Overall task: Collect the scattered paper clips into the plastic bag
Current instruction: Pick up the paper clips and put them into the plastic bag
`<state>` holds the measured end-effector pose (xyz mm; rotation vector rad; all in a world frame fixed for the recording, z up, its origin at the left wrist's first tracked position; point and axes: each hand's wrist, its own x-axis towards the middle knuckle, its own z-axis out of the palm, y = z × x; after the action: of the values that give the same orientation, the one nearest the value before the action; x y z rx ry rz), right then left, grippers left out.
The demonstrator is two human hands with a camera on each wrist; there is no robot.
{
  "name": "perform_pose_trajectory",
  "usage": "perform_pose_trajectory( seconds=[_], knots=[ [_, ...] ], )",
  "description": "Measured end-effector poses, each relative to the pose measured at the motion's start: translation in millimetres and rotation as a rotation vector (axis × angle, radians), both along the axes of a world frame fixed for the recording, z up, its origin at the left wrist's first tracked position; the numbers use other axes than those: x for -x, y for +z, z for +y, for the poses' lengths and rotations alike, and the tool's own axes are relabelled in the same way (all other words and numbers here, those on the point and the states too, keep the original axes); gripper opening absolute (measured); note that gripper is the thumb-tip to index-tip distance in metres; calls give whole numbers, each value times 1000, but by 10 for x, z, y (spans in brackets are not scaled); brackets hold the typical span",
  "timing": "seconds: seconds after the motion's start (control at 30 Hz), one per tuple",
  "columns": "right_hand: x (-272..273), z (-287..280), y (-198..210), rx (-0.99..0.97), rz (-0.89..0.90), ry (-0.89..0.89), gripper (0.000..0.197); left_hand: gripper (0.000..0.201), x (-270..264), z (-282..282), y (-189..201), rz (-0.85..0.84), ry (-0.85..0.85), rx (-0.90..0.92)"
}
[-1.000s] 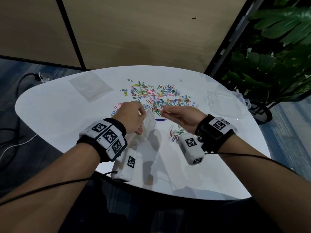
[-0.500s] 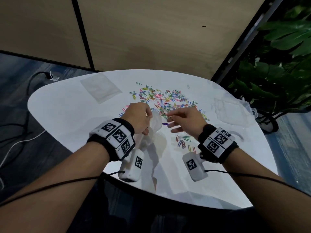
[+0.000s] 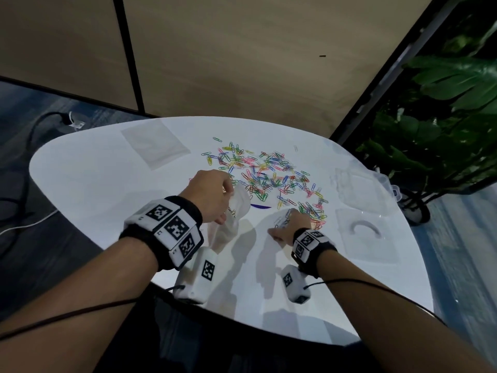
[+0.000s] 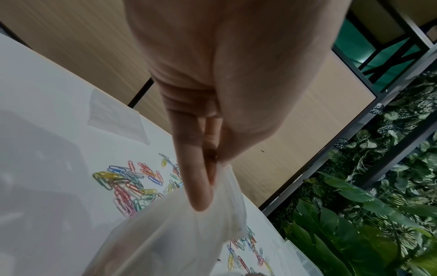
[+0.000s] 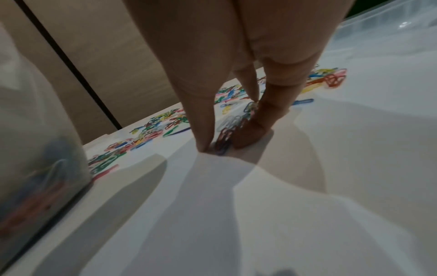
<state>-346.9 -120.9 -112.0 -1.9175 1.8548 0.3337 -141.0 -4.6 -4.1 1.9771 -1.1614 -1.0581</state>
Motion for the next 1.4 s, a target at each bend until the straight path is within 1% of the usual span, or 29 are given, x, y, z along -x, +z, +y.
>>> perform_pose_trajectory(
  seconds=[0.1,0.13,0.17,0.23,0.3,0.33,0.4,0.43,0.5,0.53,0.63,0.67,0.7,0.77,0.83,0.87,0.97,1.0,1.07,1.1,1.13,1.17,1.2,1.23,1.27,1.3,1.33,1.37,1.4],
  knots=[
    [-114,-113,52,88,6,74,44,16,-50,24,-7,9,11,10],
    [-147,-151,58,122,10,103,33,16,-65,26,-13,9,9,11],
    [-177,-185,57,157,15,127,26,14,-73,27,-18,10,4,12],
    [-240,-213,37,193,32,161,21,13,-79,25,-24,11,-5,9],
    [-277,-229,30,186,70,179,19,14,-69,24,-25,6,-16,6],
    [-274,-249,21,178,63,171,20,15,-64,24,-24,2,-20,4],
    [-211,-329,34,126,-26,90,17,14,-50,21,-16,-4,-23,1],
    [-147,-387,35,92,-86,42,15,13,-49,20,-13,-5,-21,0],
    [-32,-476,77,-20,-248,-81,25,10,-46,13,-8,0,-11,0],
    [-14,-483,140,-87,-395,-163,29,10,-48,11,-8,4,-6,0],
    [-90,-381,446,-279,-1017,-463,37,13,-30,5,-4,8,5,-3],
    [-142,-311,582,-345,-1151,-502,36,14,-18,-2,-3,14,8,-5],
    [-203,-230,714,-398,-1218,-492,34,14,-6,-10,-3,21,9,-7],
    [-309,-50,914,-445,-1259,-394,25,13,23,-25,-4,35,11,-7],
    [-394,141,1008,-408,-1221,-278,13,11,55,-35,-4,44,12,-6],
    [-433,222,1019,-375,-1185,-210,11,8,68,-36,-4,42,10,-5],
    [-529,394,1033,-306,-1067,-8,16,6,78,-30,1,39,17,-9],
    [-536,396,1049,-296,-1055,12,17,7,69,-32,0,41,24,-12],
    [-501,356,1115,-281,-1086,-15,16,9,34,-36,-6,45,42,-19],
    [-462,323,1134,-253,-1100,-20,16,11,16,-37,-10,46,50,-21],
    [-403,276,1114,-185,-1071,18,16,11,3,-40,-14,44,53,-21],
    [-326,228,1061,-68,-967,119,19,11,-8,-39,-17,41,53,-21],
    [-230,186,959,60,-778,292,23,11,-10,-41,-14,38,52,-21],
    [-130,173,810,137,-528,507,30,12,-8,-42,-11,38,53,-23],
    [-35,185,626,147,-276,724,38,13,-7,-44,-9,38,53,-25],
    [61,209,430,122,-77,912,45,13,-6,-50,-8,35,50,-27],
    [148,231,255,99,63,1055,50,12,-2,-56,-8,29,46,-29],
    [226,252,126,92,147,1128,54,10,-2,-62,-9,23,41,-28],
    [290,244,33,97,189,1141,56,9,-4,-66,-11,19,36,-27]
  ],
)
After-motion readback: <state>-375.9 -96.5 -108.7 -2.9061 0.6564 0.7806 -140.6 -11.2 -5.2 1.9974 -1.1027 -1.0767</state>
